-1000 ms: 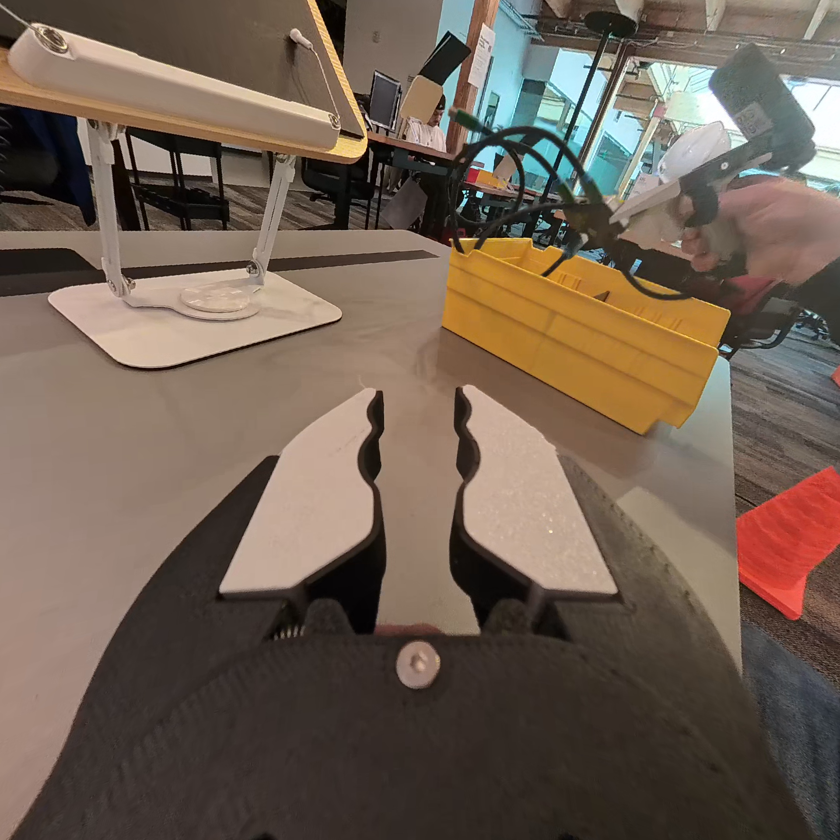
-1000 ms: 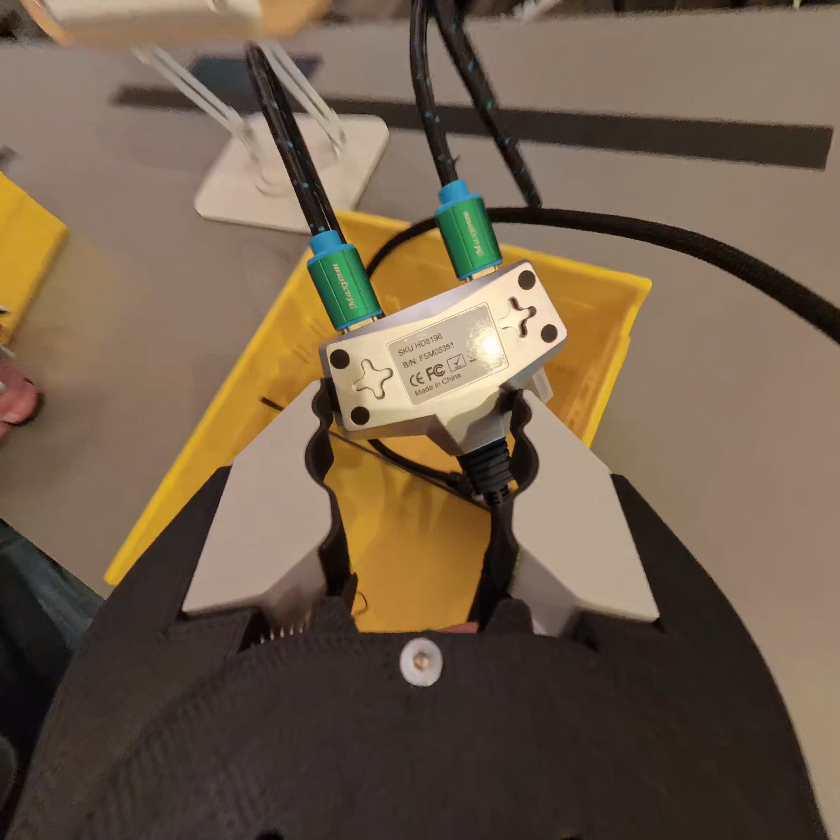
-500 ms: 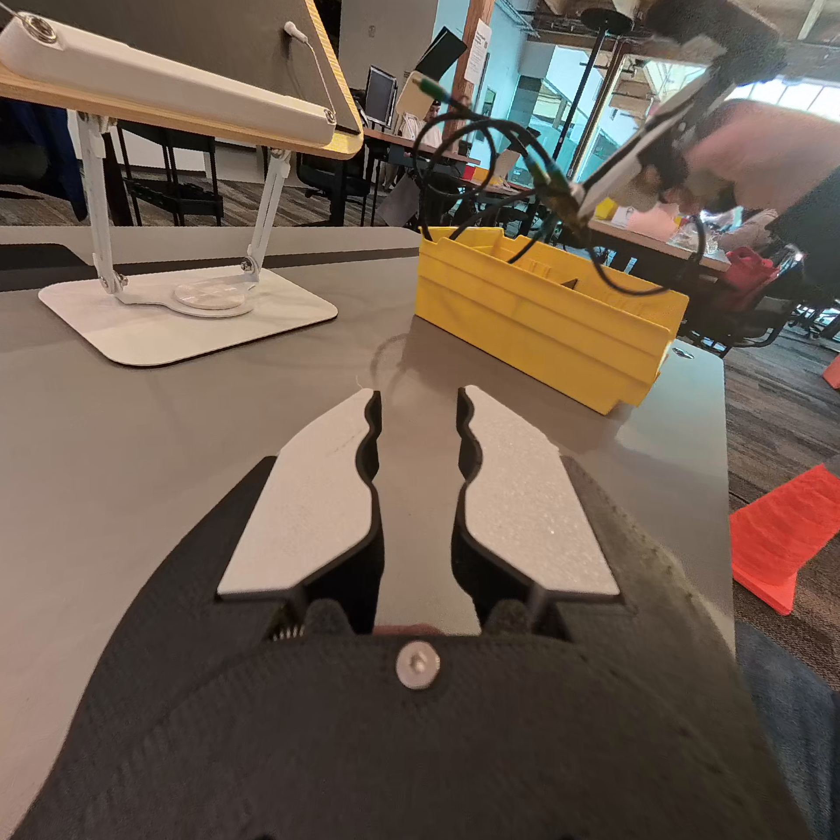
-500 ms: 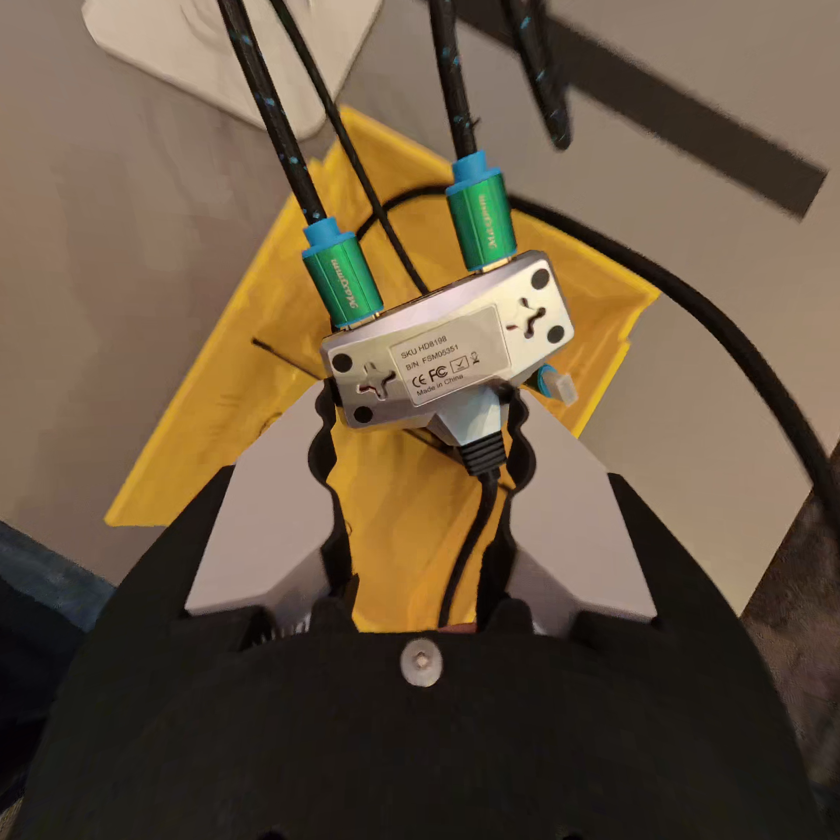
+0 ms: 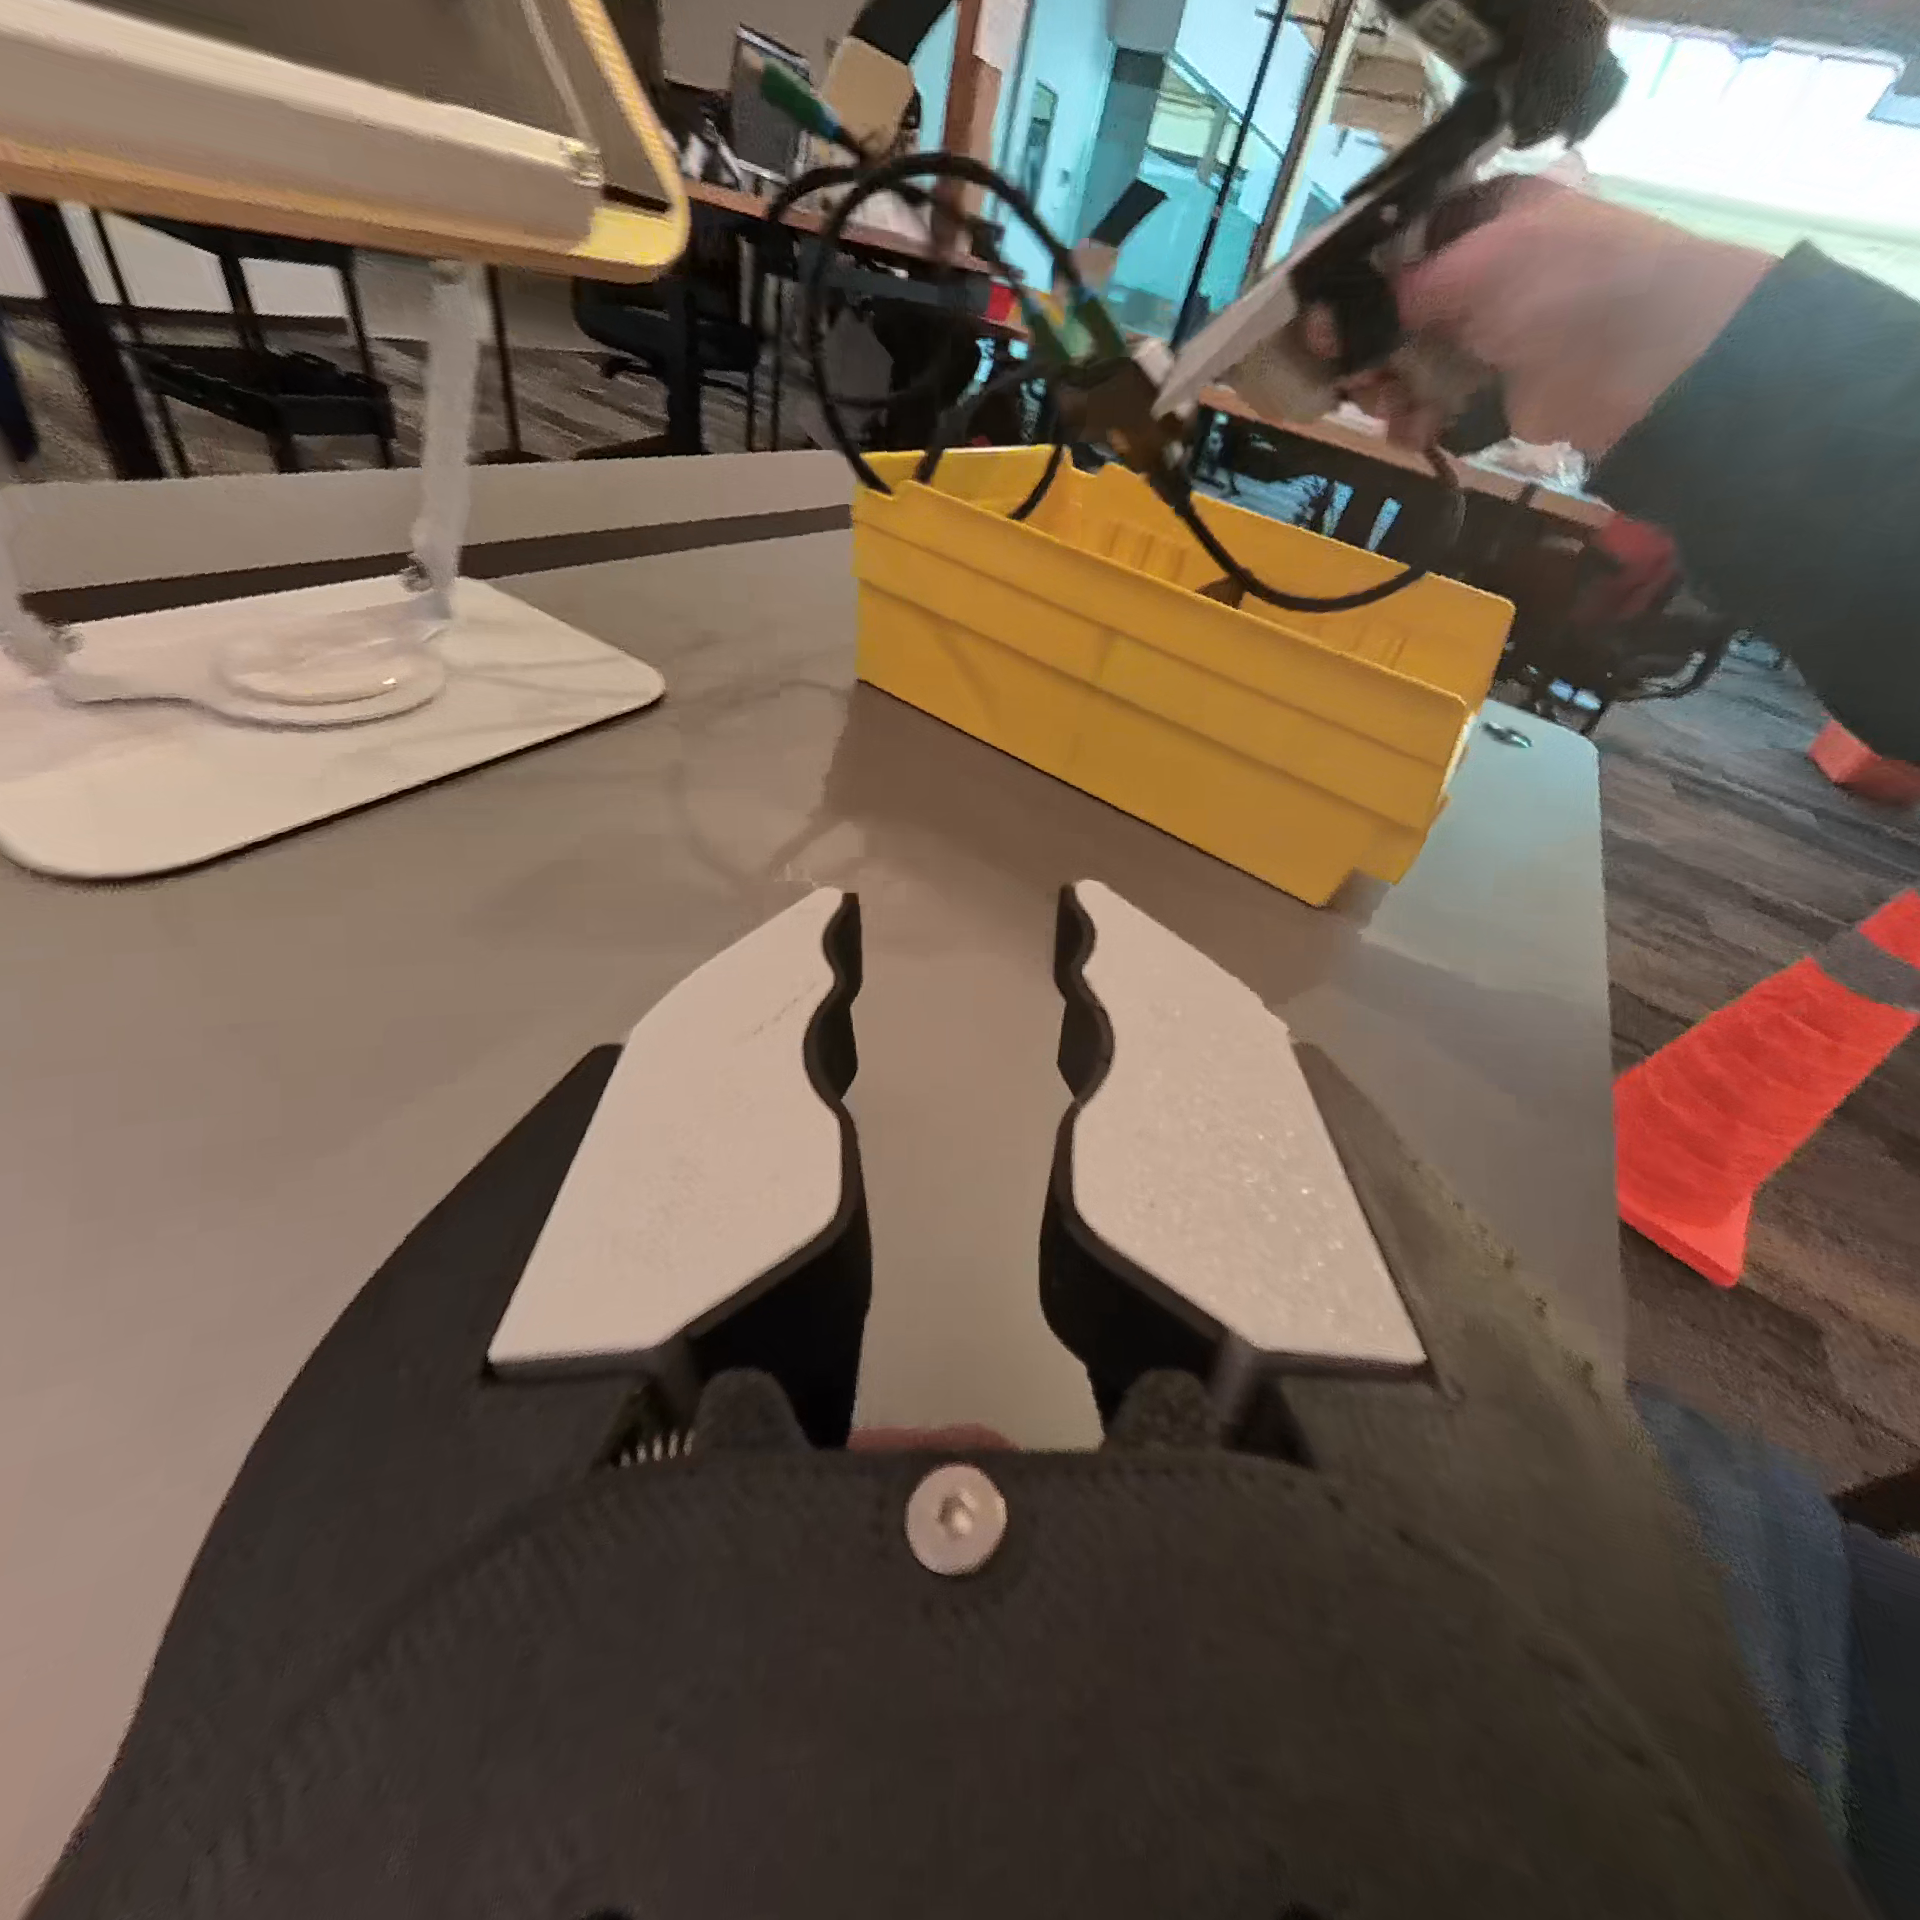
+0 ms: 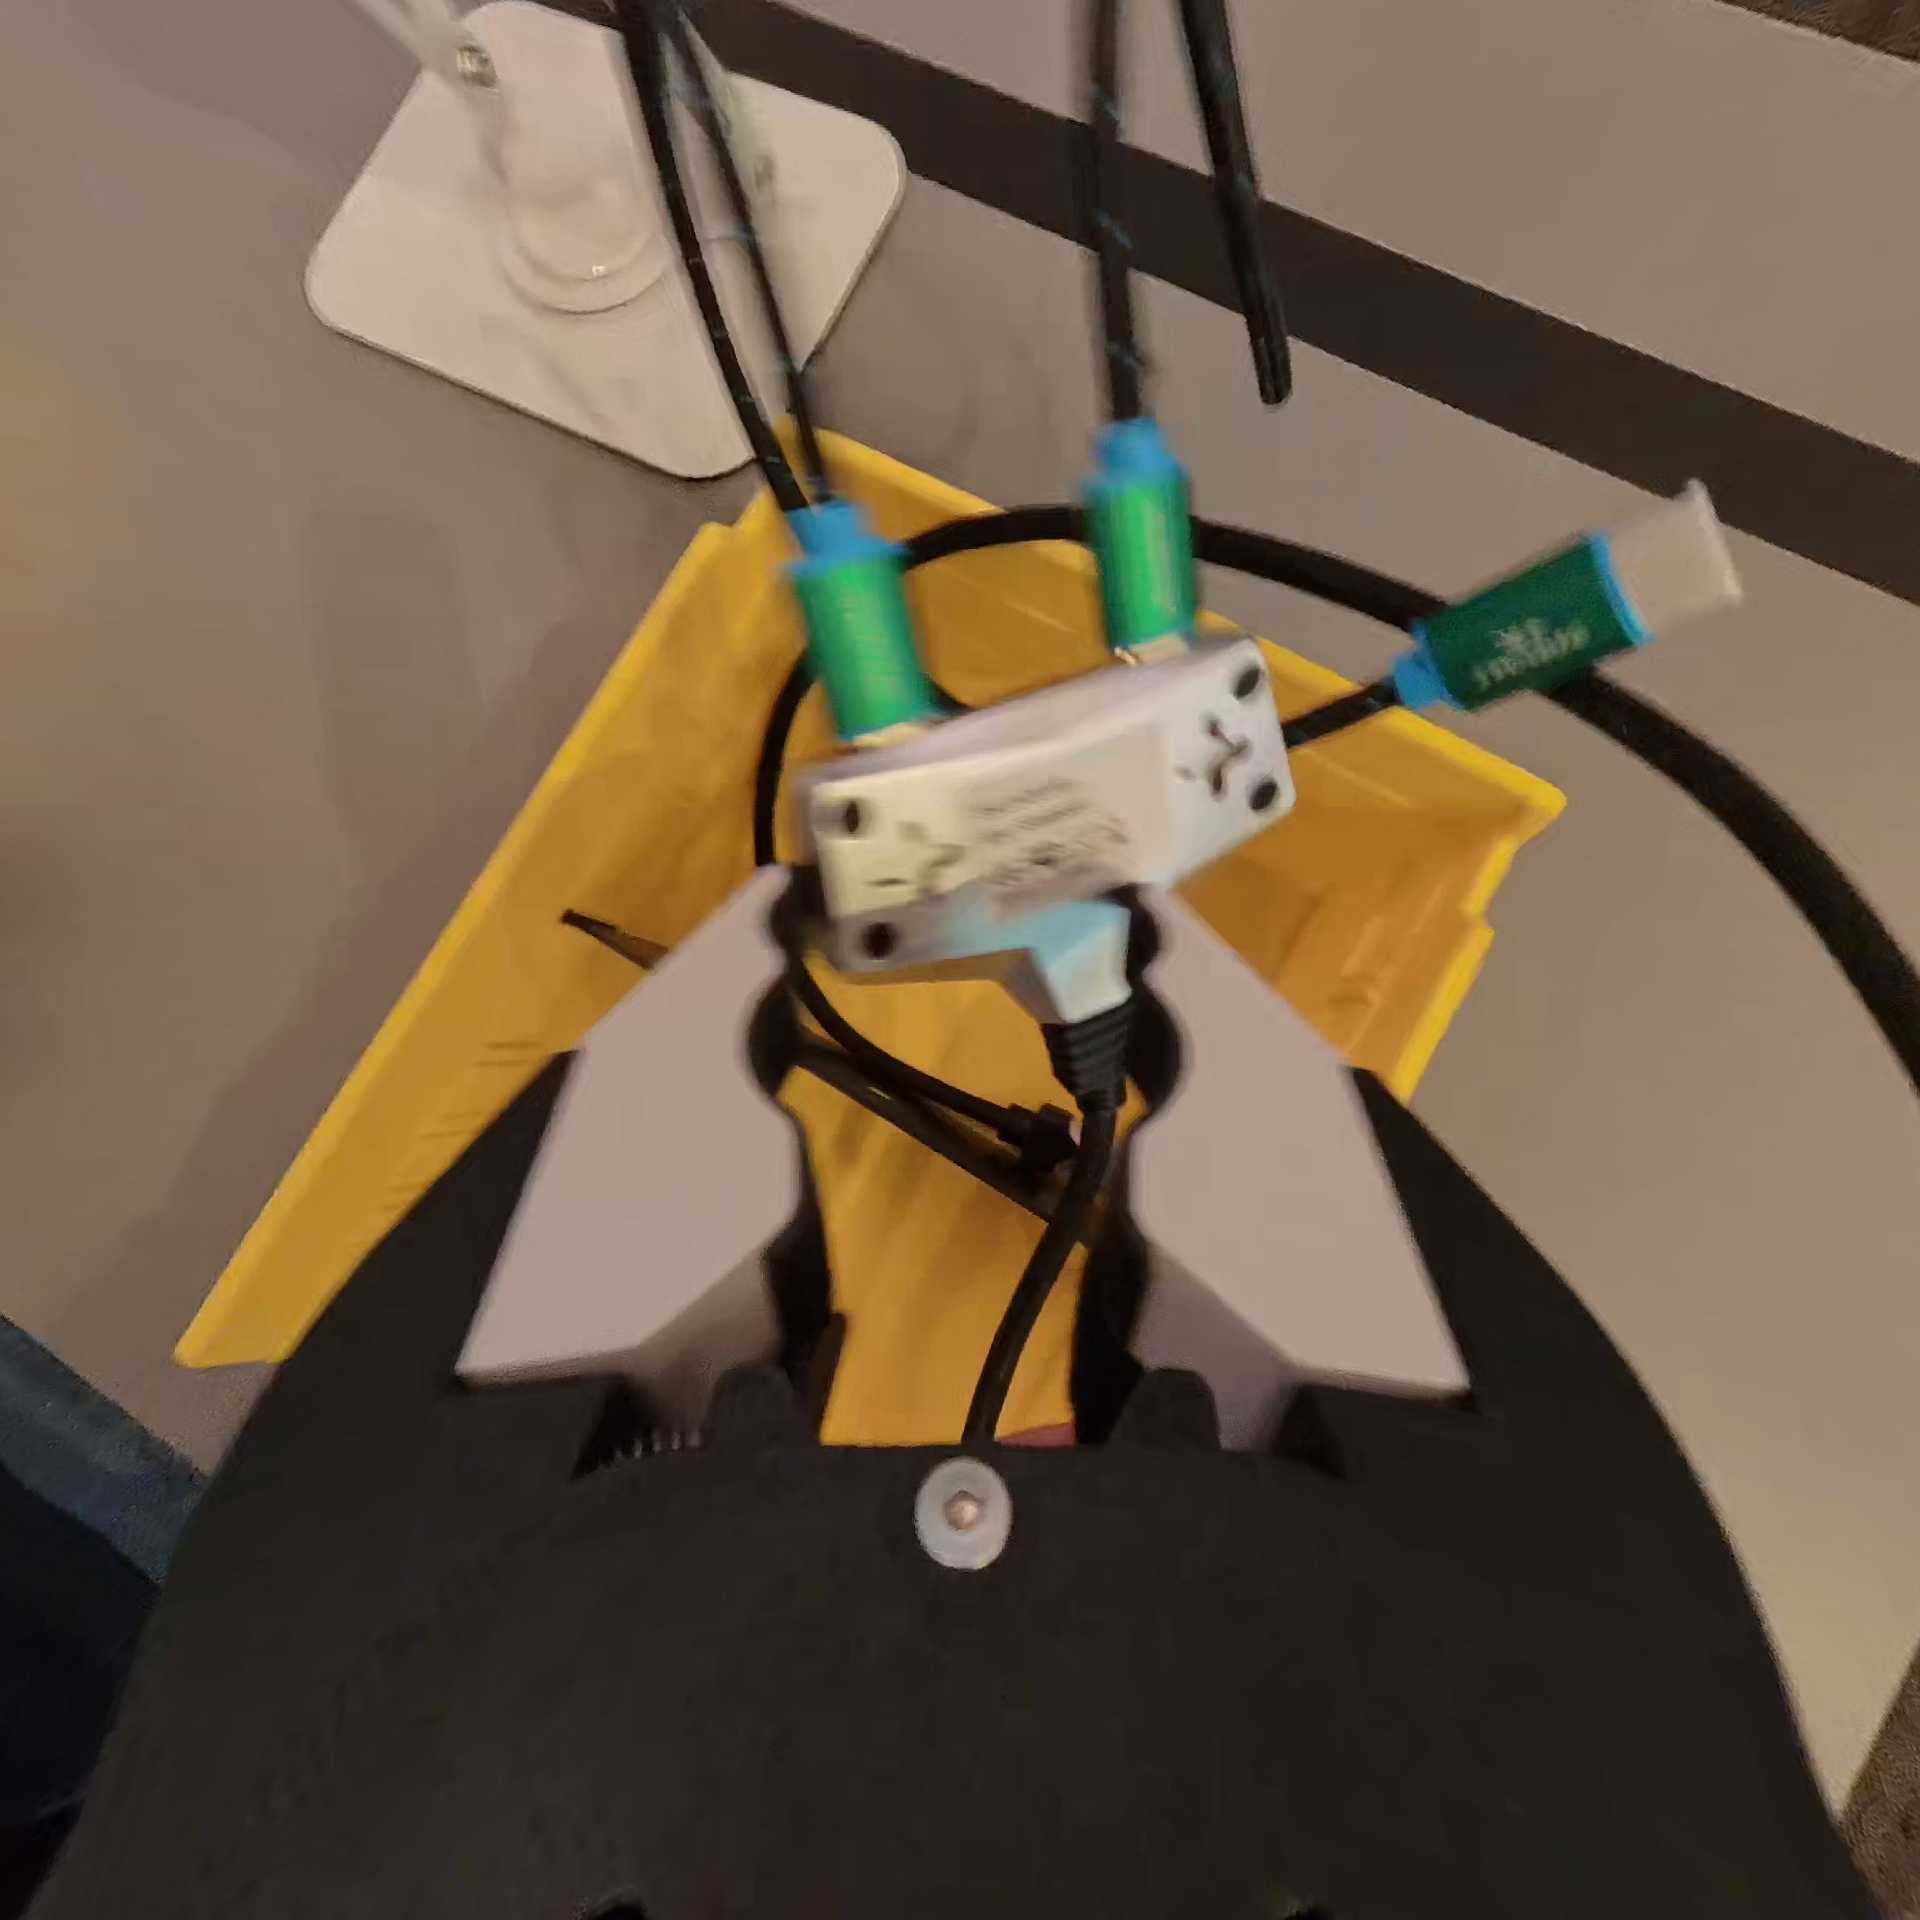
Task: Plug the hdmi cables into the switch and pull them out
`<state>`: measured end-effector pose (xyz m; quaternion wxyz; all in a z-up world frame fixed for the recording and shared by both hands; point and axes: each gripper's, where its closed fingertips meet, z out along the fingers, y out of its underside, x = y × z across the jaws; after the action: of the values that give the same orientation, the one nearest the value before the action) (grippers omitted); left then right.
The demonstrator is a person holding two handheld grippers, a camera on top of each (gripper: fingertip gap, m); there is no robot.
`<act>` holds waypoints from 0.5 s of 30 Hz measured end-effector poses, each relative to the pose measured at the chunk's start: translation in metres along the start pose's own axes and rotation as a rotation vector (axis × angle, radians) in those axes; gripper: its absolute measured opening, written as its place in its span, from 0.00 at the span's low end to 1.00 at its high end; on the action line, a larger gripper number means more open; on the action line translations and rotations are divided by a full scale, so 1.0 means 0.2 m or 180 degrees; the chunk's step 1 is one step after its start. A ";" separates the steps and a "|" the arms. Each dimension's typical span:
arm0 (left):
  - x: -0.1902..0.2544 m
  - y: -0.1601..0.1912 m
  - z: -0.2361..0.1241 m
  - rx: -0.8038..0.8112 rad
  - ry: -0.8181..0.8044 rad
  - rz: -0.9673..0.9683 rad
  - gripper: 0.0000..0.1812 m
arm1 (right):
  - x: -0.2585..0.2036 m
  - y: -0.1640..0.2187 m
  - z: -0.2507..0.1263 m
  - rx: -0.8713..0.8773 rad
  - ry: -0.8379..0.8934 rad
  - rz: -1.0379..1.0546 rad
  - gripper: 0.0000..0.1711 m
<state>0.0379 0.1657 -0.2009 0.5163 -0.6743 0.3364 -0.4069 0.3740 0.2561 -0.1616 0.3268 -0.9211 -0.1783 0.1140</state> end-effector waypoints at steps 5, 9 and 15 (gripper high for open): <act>0.12 0.02 0.10 -0.0147 0.0179 0.0231 0.20 | 0.03 -0.03 0.02 -0.0259 0.0188 -0.0228 0.11; 0.14 0.06 0.09 -0.0166 0.0195 0.0186 0.20 | 0.05 -0.02 0.03 -0.0526 0.0204 -0.0285 0.12; 0.12 0.05 0.07 -0.0111 0.0214 0.0047 0.20 | 0.09 0.14 0.17 -0.1146 0.0499 -0.0439 0.15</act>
<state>0.0613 0.1490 -0.2071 0.4959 -0.6666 0.3656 -0.4196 0.3868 0.2631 -0.2071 0.1769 -0.9563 -0.2324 -0.0144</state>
